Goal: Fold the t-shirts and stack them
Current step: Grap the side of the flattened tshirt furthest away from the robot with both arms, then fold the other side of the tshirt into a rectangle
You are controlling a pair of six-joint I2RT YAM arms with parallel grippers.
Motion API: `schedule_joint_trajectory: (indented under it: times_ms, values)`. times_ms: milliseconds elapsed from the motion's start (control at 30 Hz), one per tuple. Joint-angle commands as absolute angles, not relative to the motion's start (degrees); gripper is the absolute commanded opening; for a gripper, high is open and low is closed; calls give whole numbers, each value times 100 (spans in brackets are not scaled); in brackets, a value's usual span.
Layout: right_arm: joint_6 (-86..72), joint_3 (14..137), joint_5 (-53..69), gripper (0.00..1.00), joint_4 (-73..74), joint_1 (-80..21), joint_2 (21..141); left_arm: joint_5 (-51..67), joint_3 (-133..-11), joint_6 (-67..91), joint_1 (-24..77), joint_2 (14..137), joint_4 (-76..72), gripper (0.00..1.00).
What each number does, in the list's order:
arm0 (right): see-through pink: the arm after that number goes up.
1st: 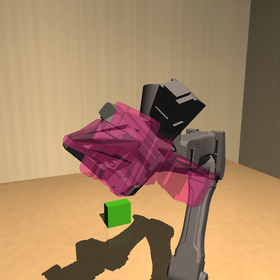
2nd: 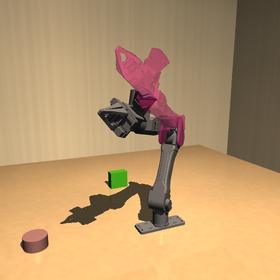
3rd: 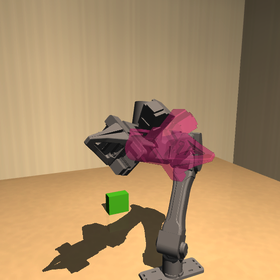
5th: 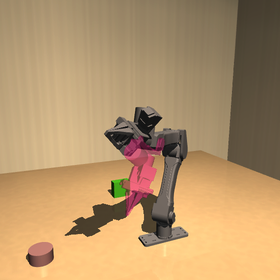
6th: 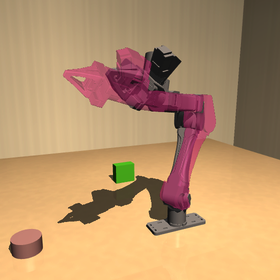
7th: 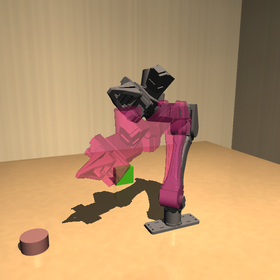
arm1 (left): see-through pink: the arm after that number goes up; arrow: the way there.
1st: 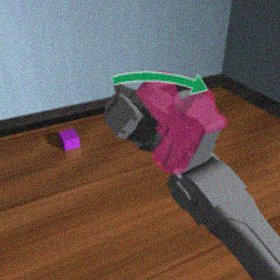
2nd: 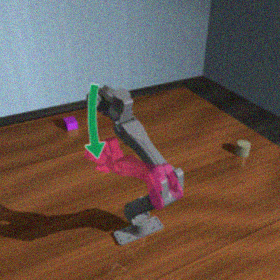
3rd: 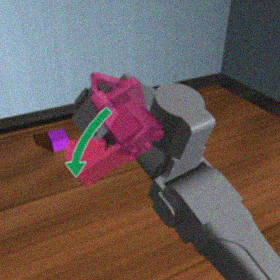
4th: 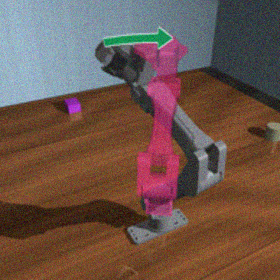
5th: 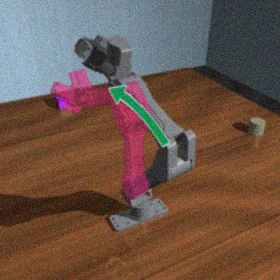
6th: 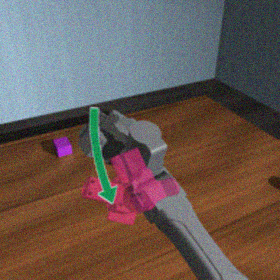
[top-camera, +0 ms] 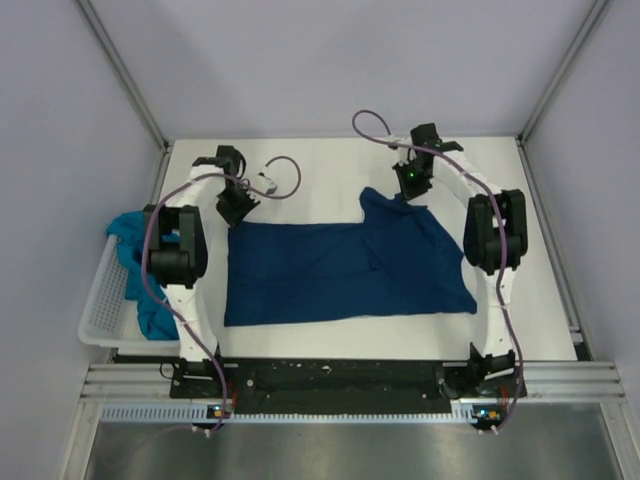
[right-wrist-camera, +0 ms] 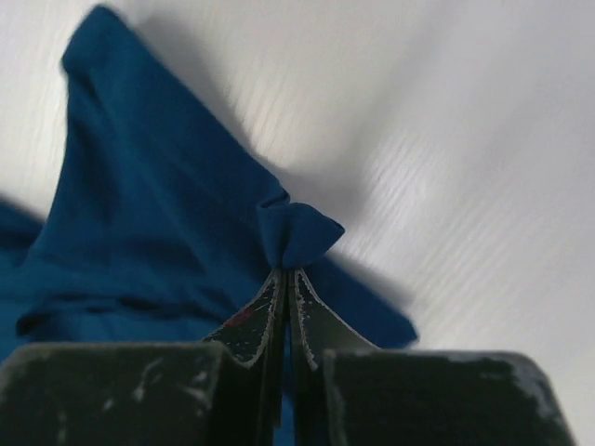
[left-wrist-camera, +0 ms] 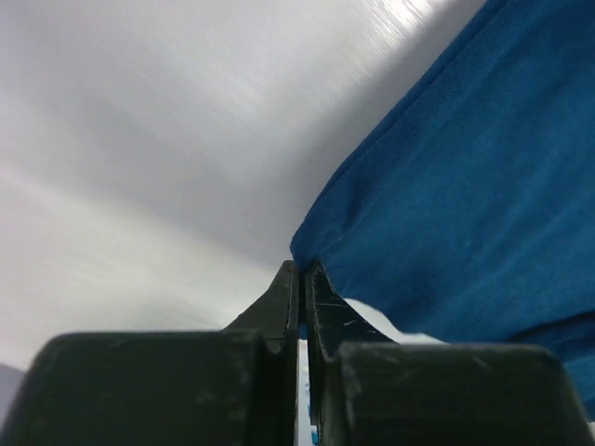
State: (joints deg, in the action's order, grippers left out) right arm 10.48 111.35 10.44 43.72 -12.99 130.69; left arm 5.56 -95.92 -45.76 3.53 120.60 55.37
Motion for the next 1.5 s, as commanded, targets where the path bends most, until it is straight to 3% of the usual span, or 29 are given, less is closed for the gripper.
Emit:
schedule_joint_trajectory:
  times_ms: [0, 267, 467, 733, 1067, 1333, 1467]
  values:
    - [950, 10093, 1248, 0, 3991, -1318, 11359, 659, -9028, -4684, 387, 10970, 4966, 0]
    - [931, 8124, 1116, 0, 3849, -1318, 9319, 615, -8131, -5027, 404, 10082, 4825, 0]
    - [1862, 6875, 757, 0, 4218, -1327, 7912, 589, -7664, -5370, 404, 9502, 4781, 0]
    - [2574, 5846, 817, 0, 4447, -1345, 6803, 642, -7111, -5748, 404, 9053, 4896, 0]
    - [2786, 5274, 756, 0, 4333, -1503, 7355, 668, -5969, -5950, 413, 8824, 4913, 0]
    - [2698, 5212, 686, 0, 4430, -1608, 8112, 457, -5915, -5985, 413, 9228, 5009, 0]
    - [2680, 5212, 642, 6, 4552, -1617, 8253, 352, -5968, -6056, 413, 9246, 5010, 17]
